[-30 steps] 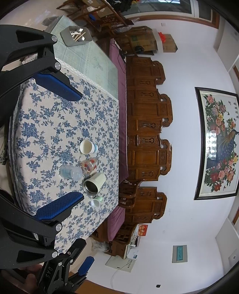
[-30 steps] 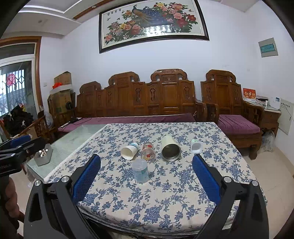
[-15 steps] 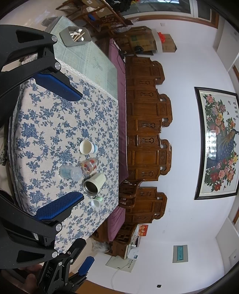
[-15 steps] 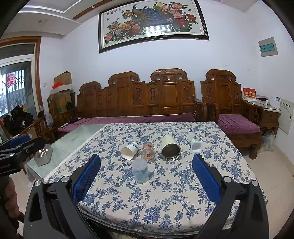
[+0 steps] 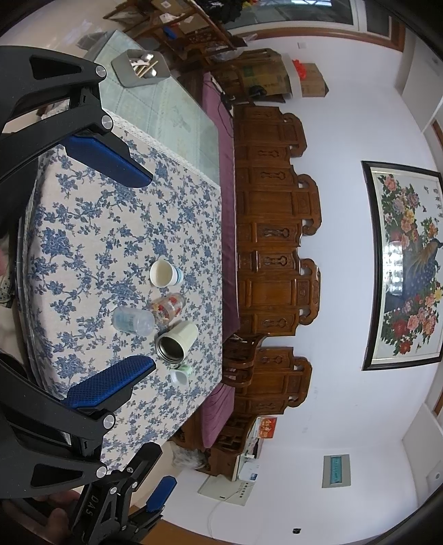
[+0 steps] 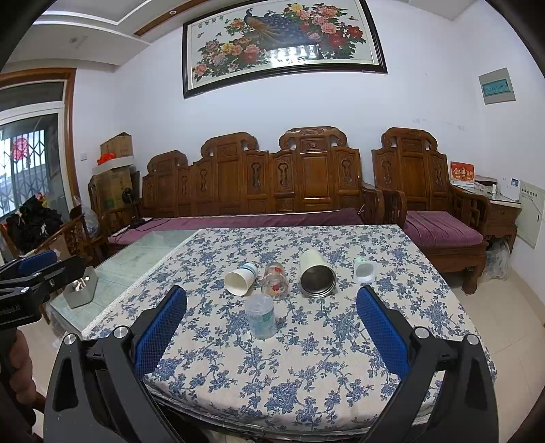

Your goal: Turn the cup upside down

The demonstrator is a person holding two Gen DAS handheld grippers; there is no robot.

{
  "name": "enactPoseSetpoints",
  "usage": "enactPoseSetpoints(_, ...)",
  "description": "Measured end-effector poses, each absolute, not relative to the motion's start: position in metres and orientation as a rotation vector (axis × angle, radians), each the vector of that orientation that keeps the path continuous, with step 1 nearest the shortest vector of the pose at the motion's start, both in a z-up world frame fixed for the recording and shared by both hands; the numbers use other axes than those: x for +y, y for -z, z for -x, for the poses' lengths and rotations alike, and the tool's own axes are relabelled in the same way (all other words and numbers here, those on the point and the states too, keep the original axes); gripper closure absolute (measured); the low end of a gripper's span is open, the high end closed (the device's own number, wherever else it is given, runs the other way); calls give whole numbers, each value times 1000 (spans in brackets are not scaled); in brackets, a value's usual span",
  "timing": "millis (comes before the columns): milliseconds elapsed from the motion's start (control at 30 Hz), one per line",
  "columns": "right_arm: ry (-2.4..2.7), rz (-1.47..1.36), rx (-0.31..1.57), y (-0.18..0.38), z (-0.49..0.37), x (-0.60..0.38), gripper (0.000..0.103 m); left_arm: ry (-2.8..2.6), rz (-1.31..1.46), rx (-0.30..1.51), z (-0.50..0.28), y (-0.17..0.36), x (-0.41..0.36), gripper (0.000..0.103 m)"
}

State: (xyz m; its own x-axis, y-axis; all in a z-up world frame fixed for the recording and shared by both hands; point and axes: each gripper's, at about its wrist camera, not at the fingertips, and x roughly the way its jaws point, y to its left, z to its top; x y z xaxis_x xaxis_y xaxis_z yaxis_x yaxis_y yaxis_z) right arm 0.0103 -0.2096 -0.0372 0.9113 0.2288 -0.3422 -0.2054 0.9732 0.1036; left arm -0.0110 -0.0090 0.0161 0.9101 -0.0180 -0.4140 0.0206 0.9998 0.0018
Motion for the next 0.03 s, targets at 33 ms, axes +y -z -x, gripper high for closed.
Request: enactPoseSetpoints(33,-224,-66,361,37,-10,-210,3,19,-7,428,11,-16,-9,8)
